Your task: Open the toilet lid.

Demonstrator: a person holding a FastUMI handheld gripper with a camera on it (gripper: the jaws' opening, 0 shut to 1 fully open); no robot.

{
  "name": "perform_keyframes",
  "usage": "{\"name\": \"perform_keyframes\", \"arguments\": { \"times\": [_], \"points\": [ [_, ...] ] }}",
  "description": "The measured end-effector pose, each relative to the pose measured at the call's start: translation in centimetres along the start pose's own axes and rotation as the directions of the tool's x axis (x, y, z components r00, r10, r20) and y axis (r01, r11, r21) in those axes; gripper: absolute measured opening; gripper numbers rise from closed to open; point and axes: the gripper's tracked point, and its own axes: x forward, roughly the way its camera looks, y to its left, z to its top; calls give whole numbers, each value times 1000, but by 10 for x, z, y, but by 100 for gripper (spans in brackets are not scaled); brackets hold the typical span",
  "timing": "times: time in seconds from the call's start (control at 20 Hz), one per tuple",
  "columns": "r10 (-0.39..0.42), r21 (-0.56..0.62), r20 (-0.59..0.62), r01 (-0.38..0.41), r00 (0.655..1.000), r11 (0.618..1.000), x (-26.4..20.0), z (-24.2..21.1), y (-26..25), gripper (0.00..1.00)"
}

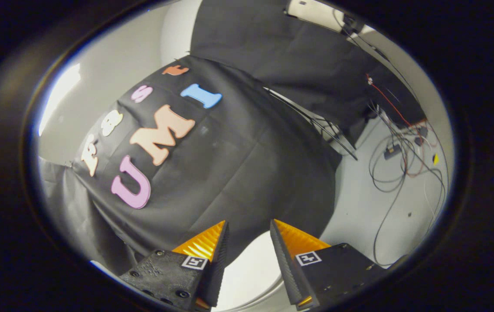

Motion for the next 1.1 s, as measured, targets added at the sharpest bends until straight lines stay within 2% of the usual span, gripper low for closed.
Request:
{"name": "perform_keyframes", "arguments": {
  "times": [0.25,0.45,0.7,0.9,1.0,1.1],
  "points": [
    [-88,143,-63,96,994,985,6,-51,-50,56],
    [-148,204,-123,171,981,964,20,-76,-78,56],
    [-162,262,-204,213,966,941,45,-89,-96,56],
    [-147,300,-232,215,961,929,62,-89,-105,56],
    [-151,318,-246,227,957,920,73,-91,-110,53],
    [-172,313,-289,263,942,913,80,-101,-115,45]
  ]
}}
